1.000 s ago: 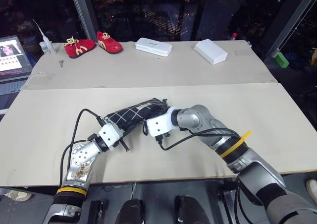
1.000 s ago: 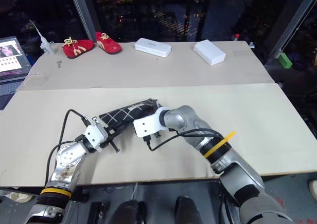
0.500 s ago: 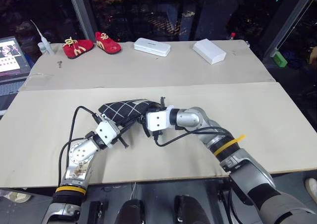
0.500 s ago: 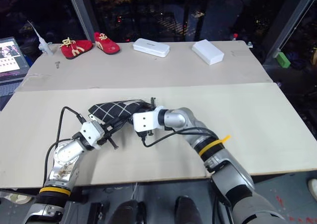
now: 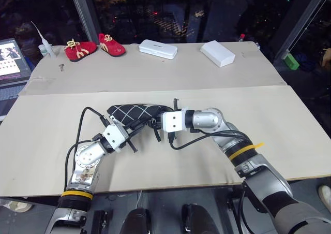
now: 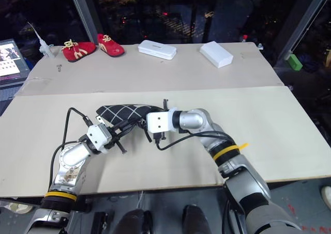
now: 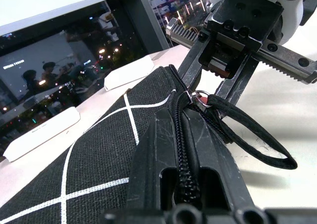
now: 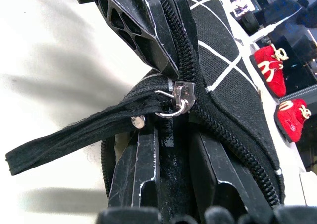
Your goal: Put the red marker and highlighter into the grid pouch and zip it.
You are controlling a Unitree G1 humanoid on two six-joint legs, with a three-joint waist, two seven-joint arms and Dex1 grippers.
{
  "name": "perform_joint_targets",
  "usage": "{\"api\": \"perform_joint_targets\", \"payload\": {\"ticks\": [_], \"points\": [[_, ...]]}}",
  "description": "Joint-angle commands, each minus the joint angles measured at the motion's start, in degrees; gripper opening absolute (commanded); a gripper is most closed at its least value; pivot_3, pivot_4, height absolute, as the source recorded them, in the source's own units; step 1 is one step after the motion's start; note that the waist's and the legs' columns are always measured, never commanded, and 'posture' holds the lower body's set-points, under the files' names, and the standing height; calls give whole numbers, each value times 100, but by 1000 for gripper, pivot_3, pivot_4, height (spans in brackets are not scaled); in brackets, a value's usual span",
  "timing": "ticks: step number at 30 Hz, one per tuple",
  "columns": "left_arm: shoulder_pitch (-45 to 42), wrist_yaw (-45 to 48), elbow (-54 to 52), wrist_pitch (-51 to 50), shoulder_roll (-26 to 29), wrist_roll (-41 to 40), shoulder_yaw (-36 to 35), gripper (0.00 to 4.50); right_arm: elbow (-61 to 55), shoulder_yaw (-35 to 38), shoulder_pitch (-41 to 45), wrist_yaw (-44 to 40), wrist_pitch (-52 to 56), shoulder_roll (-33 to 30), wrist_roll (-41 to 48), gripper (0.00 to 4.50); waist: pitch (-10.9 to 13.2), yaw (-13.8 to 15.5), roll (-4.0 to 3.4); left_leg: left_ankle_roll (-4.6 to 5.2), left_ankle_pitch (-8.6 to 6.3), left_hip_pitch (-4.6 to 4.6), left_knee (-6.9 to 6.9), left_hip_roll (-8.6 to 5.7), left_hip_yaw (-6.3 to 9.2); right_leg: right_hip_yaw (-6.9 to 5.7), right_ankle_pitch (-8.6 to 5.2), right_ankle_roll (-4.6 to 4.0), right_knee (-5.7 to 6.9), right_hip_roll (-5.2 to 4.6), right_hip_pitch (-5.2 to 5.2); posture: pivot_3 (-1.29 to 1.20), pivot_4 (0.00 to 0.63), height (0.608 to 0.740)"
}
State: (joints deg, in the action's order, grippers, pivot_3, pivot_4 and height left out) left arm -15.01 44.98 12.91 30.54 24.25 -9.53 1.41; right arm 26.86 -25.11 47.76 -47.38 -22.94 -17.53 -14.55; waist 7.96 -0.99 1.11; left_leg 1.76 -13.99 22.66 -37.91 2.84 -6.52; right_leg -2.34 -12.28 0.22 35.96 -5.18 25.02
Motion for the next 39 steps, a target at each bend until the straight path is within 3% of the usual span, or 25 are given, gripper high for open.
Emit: {"api": "perform_joint_targets", "payload": {"ticks": [1, 5, 12, 18, 28, 39], "points": [[-20, -28, 138, -81, 7, 11, 9, 0, -282, 38, 124, 57, -366, 101, 88, 460, 0, 2, 0, 0, 0, 0, 0, 0, 0, 0, 0, 0, 0, 0, 0, 0, 150, 740], [-48, -35, 204, -73, -7, 20, 0, 0, -215, 40, 154, 19, -441, 11, 28, 460, 0, 2, 0, 0, 0, 0, 0, 0, 0, 0, 0, 0, 0, 2, 0, 0, 150, 740], [-132, -134, 366, -206, -136, -145, -132, 0, -722, 55, -200, -911, 212, -9, 788, 460, -1, 12, 1, 0, 0, 0, 0, -2, 0, 0, 0, 0, -1, 2, -2, 0, 150, 740], [-169, -164, 574, -536, -312, -453, -256, 0, -724, 357, 14, -598, 403, 279, 826, 460, -1, -6, 2, -1, 1, -6, -2, 0, 1, 1, 1, -1, 5, 3, -3, 0, 150, 740], [-144, 60, 696, -750, -269, -638, -269, 0, -23, 267, 488, 54, -297, -496, -428, 460, -1, 6, 2, -1, 1, -4, -2, -4, 0, 1, 1, -1, 3, 2, -2, 0, 150, 740], [-124, 458, 483, -1018, -94, -743, -256, 0, 31, 532, 580, 5, -361, -1153, -283, 460, -1, 2, 2, -1, 1, -3, -2, -4, -2, 1, 0, 0, 1, 1, -2, 0, 150, 740]]}}
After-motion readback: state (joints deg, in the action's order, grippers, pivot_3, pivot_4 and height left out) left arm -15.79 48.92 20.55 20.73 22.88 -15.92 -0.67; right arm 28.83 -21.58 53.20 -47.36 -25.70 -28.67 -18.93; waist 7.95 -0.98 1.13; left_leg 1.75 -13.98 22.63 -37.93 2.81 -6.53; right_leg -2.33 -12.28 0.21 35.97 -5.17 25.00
